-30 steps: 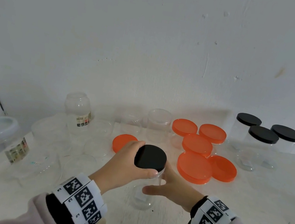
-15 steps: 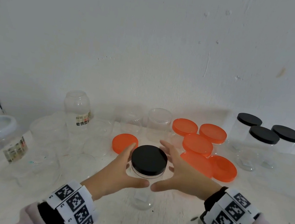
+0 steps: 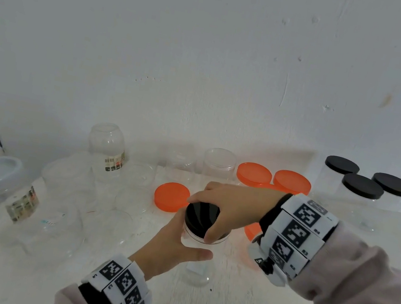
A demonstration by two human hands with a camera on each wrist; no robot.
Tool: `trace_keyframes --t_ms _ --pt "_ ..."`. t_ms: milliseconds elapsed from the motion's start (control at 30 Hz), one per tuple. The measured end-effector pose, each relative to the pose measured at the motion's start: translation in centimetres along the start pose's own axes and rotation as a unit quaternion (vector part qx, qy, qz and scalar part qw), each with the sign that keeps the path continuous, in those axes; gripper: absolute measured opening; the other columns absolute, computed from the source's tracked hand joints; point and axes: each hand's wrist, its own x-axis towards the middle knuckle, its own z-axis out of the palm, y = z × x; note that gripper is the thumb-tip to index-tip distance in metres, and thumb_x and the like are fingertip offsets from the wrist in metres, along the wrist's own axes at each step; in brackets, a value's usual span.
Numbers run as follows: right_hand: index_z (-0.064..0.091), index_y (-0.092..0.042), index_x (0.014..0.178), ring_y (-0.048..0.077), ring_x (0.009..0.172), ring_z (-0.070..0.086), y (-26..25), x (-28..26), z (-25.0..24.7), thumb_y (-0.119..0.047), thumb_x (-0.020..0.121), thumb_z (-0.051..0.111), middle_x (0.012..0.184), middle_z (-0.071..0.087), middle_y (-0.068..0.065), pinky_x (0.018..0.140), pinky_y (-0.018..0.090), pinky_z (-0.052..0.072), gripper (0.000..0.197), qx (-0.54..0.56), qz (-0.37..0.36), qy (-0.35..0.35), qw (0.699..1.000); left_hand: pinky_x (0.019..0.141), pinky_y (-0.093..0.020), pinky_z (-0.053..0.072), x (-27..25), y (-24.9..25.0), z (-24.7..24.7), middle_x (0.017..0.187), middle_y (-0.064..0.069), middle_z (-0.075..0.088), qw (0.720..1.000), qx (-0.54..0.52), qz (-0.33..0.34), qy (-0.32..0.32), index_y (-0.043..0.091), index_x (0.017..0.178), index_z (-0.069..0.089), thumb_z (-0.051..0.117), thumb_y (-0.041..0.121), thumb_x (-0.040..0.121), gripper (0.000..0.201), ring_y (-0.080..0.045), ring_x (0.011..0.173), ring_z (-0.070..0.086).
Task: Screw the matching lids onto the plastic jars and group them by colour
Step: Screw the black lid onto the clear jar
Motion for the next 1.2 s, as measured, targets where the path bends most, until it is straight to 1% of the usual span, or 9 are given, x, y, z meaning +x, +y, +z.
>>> trace_keyframes --t_ms 167,433,600,700,767,833,1033,1133,1200 --pt "0.033 -0.042 0.143 0.016 0.11 0.041 -0.4 0.6 -0.7 -0.042 0.076 0.075 0.115 0.032 -0.009 0.094 0.037 0.049 0.079 -0.033 0.01 -0.012 0.999 0.103 -0.019 0.039 0.1 -0.2 0.0 0.134 0.02 0.05 1.0 -0.001 0.003 0.003 0.039 0.139 0.029 0.085 0.024 0.07 0.089 0.003 0.125 0.046" --pt "0.048 -0.034 0.13 0.012 0.097 0.048 -0.3 1.1 0.2 -0.059 0.069 0.073 0.102 0.045 -0.013 0.075 0.027 0.046 0.07 -0.052 0.002 0.053 0.997 0.107 -0.03 0.041 0.2 -0.7 0.1 0.13 0.02 0.054 1.0 -0.003 0.003 0.013 0.042 0.133 0.035 0.085 0.034 0.065 0.085 0.0 0.122 0.05" --pt "0.055 -0.022 0.104 0.009 0.074 0.052 -0.2 1.6 1.3 -0.077 0.068 0.061 0.084 0.053 -0.008 0.057 0.023 0.037 0.066 -0.057 0.034 0.112 0.991 0.082 -0.008 0.043 0.1 -0.8 0.2 0.124 0.025 0.055 1.0 0.012 0.001 0.018 0.048 0.126 0.037 0.085 0.035 0.067 0.077 0.013 0.111 0.051" --pt "0.052 -0.024 0.114 0.012 0.083 0.054 -0.1 1.5 0.8 -0.075 0.068 0.064 0.093 0.053 -0.009 0.063 0.024 0.04 0.07 -0.053 0.046 0.072 0.995 0.087 -0.01 0.043 0.1 -0.7 0.2 0.125 0.025 0.055 1.0 0.006 -0.001 0.016 0.048 0.124 0.037 0.086 0.033 0.067 0.077 0.011 0.114 0.05" --pt "0.04 -0.033 0.134 0.016 0.103 0.051 0.0 1.2 0.2 -0.064 0.068 0.072 0.111 0.047 -0.009 0.08 0.03 0.046 0.08 -0.045 0.042 0.009 0.998 0.1 -0.021 0.042 0.2 -0.7 0.1 0.129 0.023 0.053 1.0 0.0 -0.003 0.014 0.048 0.125 0.035 0.086 0.032 0.066 0.079 0.003 0.12 0.049" --pt "0.031 -0.041 0.142 0.014 0.107 0.043 0.0 1.0 -0.2 -0.051 0.069 0.078 0.114 0.038 -0.011 0.085 0.031 0.044 0.087 -0.041 0.018 -0.017 0.999 0.106 -0.027 0.039 0.2 -0.7 0.2 0.131 0.022 0.051 1.0 0.002 0.002 0.013 0.048 0.127 0.034 0.086 0.032 0.066 0.082 0.0 0.124 0.048" --pt "0.054 -0.033 0.121 0.017 0.092 0.063 0.3 1.4 0.2 -0.067 0.06 0.075 0.099 0.054 -0.014 0.078 0.034 0.056 0.073 -0.034 0.009 0.05 0.998 0.097 -0.019 0.044 0.2 -1.0 0.3 0.121 0.03 0.055 1.0 -0.006 -0.005 0.02 0.051 0.121 0.038 0.086 0.039 0.061 0.078 0.009 0.114 0.051" --pt "0.057 -0.024 0.099 0.01 0.075 0.057 0.3 1.7 1.1 -0.076 0.061 0.067 0.084 0.057 -0.01 0.059 0.024 0.045 0.066 -0.057 0.021 0.109 0.992 0.081 -0.007 0.045 0.2 -1.0 0.3 0.117 0.033 0.056 1.0 -0.001 -0.005 0.02 0.053 0.118 0.039 0.087 0.037 0.064 0.075 0.015 0.108 0.052" --pt "0.057 -0.023 0.101 0.01 0.076 0.056 0.3 1.8 1.3 -0.077 0.062 0.065 0.086 0.058 -0.008 0.059 0.024 0.042 0.067 -0.053 0.028 0.115 0.992 0.08 -0.006 0.045 0.2 -1.0 0.2 0.118 0.03 0.057 1.0 0.0 -0.005 0.017 0.051 0.119 0.038 0.087 0.036 0.064 0.075 0.015 0.108 0.052"
